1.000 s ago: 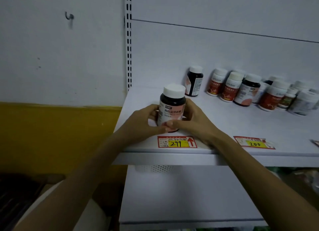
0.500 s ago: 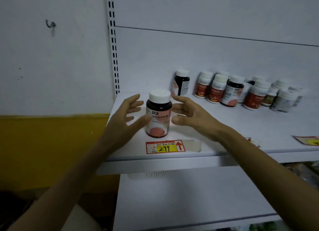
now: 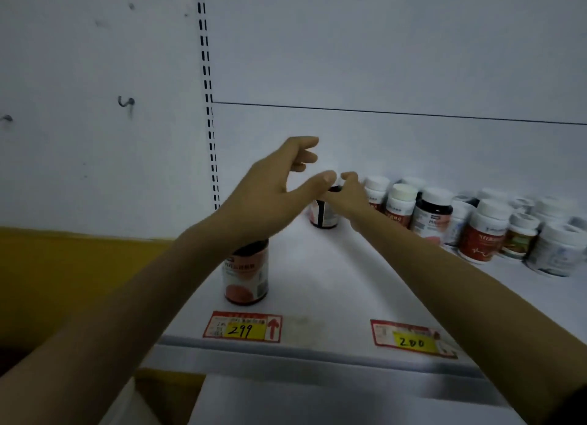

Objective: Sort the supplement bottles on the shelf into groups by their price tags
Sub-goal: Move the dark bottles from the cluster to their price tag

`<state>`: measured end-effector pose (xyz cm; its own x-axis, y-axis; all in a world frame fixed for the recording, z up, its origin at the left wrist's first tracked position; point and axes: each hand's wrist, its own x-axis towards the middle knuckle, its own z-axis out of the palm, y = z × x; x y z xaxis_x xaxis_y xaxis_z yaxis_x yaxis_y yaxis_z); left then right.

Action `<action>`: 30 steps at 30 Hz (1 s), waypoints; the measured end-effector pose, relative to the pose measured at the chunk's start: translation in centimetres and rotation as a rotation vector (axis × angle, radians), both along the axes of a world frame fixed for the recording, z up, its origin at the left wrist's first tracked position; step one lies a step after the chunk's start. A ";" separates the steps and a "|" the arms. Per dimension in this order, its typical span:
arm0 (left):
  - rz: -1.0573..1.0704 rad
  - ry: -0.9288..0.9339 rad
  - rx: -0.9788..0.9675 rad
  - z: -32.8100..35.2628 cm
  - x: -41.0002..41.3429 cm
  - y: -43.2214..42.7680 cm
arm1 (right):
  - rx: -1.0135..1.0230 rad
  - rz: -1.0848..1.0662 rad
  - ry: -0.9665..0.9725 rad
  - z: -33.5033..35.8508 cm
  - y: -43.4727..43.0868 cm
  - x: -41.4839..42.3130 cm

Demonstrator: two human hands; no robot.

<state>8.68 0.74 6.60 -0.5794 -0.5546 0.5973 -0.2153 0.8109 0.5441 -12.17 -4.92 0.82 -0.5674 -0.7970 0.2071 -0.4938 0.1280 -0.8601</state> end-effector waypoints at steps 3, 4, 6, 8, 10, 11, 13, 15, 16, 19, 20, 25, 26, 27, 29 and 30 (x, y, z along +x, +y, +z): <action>0.025 -0.083 -0.068 -0.8 -2.8 1.6 | 0.096 0.004 0.213 -0.1 -2.2 -1.5; 0.037 -0.095 -0.066 -1.1 -3.6 2.0 | 0.113 0.022 0.262 -0.2 -2.7 -1.9; 0.075 -0.120 -0.042 -2.1 -5.0 2.3 | 0.136 0.085 0.266 -0.6 -3.4 -2.5; 0.124 -0.148 -0.010 -3.4 -6.2 2.3 | 0.128 0.140 0.193 -0.8 -3.5 -2.8; 0.161 -0.142 0.049 -4.6 -7.2 2.4 | 0.107 0.166 0.131 -0.7 -3.1 -3.1; 0.176 -0.132 0.071 -5.2 -7.7 2.5 | 0.088 0.184 0.128 -0.6 -2.9 -3.2; 0.208 -0.094 0.105 -6.1 -8.6 2.6 | 0.054 0.235 0.152 -0.2 -2.0 -3.4; 0.255 -0.015 0.155 -6.9 -9.2 2.6 | 0.019 0.291 0.106 0.4 -0.7 -3.6; 0.284 0.037 0.173 -7.3 -9.5 2.5 | -0.003 0.317 0.051 0.9 0.1 -3.7; 0.391 0.159 0.187 -8.6 -10.3 2.5 | -0.036 0.420 -0.050 2.6 3.5 -4.1; 0.416 0.181 0.211 -8.7 -10.5 2.8 | -0.031 0.459 -0.053 3.1 4.9 -4.3; 0.063 0.347 0.449 -8.7 -10.9 5.2 | -0.119 0.582 -0.220 3.8 11.8 -4.8; -0.019 0.350 0.475 -8.6 -10.7 5.6 | -0.139 0.592 -0.274 3.7 12.7 -4.9; -0.087 0.339 0.495 -8.4 -10.6 6.0 | -0.156 0.596 -0.320 3.5 13.5 -5.0; -0.151 0.320 0.519 -8.1 -10.2 6.8 | -0.193 0.601 -0.388 3.1 14.8 -4.8; -0.156 0.322 0.521 -8.0 -9.9 7.2 | -0.210 0.599 -0.402 2.9 15.4 -4.6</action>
<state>-1.24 7.94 -1.43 -0.5130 -0.7433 0.4294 0.1239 0.4308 0.8939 -16.78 10.44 3.73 -0.1132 -0.9596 0.2575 -0.0700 -0.2508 -0.9655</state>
